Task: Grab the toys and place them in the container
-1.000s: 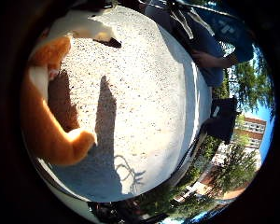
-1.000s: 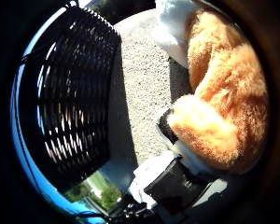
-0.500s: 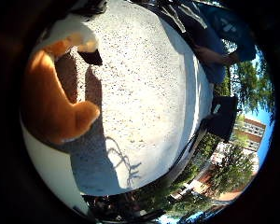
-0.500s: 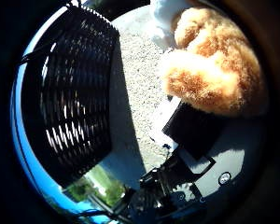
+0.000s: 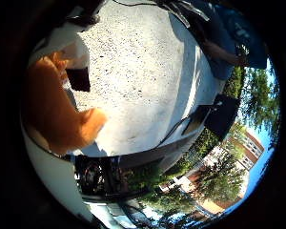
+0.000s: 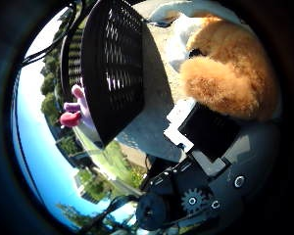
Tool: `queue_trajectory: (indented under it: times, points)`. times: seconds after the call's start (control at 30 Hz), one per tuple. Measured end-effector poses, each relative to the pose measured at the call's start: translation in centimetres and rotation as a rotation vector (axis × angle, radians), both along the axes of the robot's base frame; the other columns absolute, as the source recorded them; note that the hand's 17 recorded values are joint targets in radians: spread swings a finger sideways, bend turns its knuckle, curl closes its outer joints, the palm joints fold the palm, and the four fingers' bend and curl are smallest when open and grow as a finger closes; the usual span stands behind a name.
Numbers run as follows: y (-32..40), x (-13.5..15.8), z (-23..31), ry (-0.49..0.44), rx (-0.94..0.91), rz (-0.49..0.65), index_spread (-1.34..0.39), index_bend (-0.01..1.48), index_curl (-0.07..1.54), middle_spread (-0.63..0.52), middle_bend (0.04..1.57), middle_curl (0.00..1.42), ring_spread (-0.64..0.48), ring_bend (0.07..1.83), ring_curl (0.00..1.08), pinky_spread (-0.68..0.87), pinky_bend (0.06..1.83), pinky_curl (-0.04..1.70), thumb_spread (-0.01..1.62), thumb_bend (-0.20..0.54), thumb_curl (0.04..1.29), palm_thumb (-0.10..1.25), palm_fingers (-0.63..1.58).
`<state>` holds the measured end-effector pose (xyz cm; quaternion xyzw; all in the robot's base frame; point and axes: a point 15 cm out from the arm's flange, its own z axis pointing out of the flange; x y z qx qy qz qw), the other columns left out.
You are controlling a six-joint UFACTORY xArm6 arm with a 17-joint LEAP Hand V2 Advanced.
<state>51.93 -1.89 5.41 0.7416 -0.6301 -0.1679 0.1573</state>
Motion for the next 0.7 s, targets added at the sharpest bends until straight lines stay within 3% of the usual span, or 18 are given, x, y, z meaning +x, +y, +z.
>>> queue_trajectory:
  times: [0.13,0.27,0.5,0.7]
  points:
    - [1.2,-1.6,7.0,0.028,0.011,0.048,-0.93,0.68,0.33,-0.18,1.23,1.03,-0.07,1.52,0.72,0.17,1.58,0.72,1.09,-0.020,0.74,0.97,0.91]
    - [3.3,-2.3,13.7,-0.020,0.031,0.080,-0.99,0.69,0.37,-0.18,1.25,1.05,-0.08,1.54,0.73,0.17,1.60,0.74,1.11,-0.016,0.76,0.94,0.87]
    - [10.6,-3.0,22.6,-0.173,0.073,0.209,-1.07,0.68,0.44,-0.19,1.27,1.07,-0.08,1.57,0.74,0.16,1.62,0.76,1.13,-0.011,0.78,0.93,0.84]
    - [17.7,-1.4,24.7,-0.327,0.123,0.282,-1.13,0.65,0.53,-0.19,1.28,1.08,-0.07,1.60,0.74,0.16,1.63,0.78,1.14,-0.009,0.80,0.93,0.82]
